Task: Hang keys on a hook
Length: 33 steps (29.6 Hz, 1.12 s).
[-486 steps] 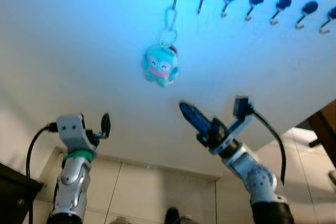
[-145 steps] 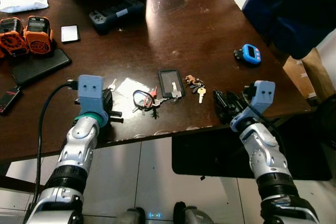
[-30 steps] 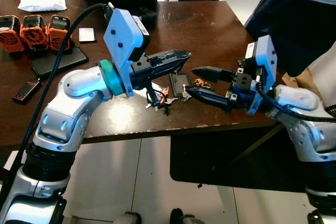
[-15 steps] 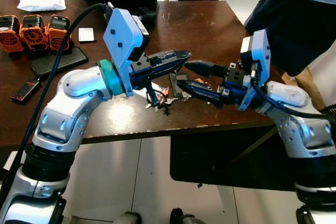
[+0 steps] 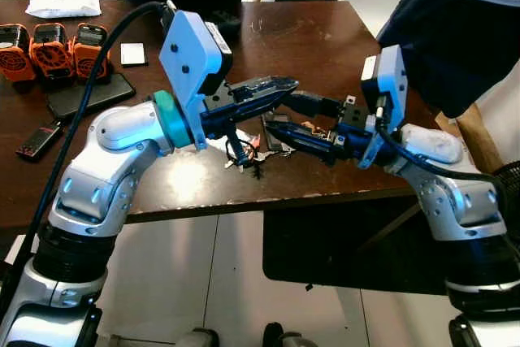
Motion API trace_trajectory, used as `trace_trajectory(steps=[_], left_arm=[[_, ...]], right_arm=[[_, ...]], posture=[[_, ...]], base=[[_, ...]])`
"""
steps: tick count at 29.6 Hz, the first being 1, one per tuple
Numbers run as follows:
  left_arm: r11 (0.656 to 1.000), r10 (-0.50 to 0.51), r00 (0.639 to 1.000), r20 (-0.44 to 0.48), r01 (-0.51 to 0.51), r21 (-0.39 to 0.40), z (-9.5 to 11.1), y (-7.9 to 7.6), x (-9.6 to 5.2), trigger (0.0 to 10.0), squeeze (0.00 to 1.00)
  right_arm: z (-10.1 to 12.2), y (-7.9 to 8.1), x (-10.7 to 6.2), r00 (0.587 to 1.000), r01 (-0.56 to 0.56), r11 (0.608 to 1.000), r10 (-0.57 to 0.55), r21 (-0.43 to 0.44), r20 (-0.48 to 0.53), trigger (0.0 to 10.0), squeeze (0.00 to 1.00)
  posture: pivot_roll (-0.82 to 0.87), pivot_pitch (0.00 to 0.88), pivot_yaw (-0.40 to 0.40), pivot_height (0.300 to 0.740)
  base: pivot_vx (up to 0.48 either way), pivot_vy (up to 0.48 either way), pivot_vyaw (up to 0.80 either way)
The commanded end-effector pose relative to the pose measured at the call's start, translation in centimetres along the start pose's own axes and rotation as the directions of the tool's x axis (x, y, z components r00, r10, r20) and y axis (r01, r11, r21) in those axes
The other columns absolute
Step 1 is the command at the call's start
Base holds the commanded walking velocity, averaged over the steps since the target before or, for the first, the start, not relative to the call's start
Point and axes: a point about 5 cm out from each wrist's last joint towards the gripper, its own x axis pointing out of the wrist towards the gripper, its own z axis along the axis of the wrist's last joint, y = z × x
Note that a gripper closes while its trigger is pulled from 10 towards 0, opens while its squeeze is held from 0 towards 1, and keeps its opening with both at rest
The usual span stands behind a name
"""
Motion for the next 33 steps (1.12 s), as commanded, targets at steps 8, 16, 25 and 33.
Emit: trace_trajectory(steps=[8, 16, 25, 33], left_arm=[[1.0, -0.026, 1.0, 0.006, 0.026, 0.007, 0.34, -0.43, 0.08, 10.0, 0.0], [1.0, -0.025, 1.0, 0.007, 0.025, 0.01, 0.51, -0.43, 0.05, 10.0, 0.0], [1.0, -0.022, 1.0, 0.009, 0.022, 0.014, 0.63, -0.43, 0.07, 10.0, 0.0], [1.0, -0.024, 1.0, 0.013, 0.023, 0.013, 0.74, -0.51, 0.1, 10.0, 0.0]], right_arm=[[0.68, -0.44, -0.16, 0.999, 0.02, 1.0, -0.02, -0.011, 0.038, 10.0, 0.0], [1.14, -0.48, 0.03, 0.997, 0.014, 1.0, -0.013, -0.013, 0.078, 10.0, 0.0], [1.26, -0.52, 0.02, 0.996, 0.014, 1.0, -0.013, -0.018, 0.083, 9.1, 0.0], [1.48, -0.54, 0.05, 0.995, 0.017, 1.0, -0.015, -0.023, 0.096, 0.0, 0.0]], posture=[[0.08, 0.056, 0.003, 0.74], [0.09, 0.055, 0.007, 0.74], [0.09, 0.059, 0.006, 0.74], [0.09, 0.064, 0.007, 0.74]], base=[[0.0, 0.0, 0.0], [0.0, 0.0, 0.0], [0.0, 0.0, 0.0], [0.0, 0.0, 0.0]])
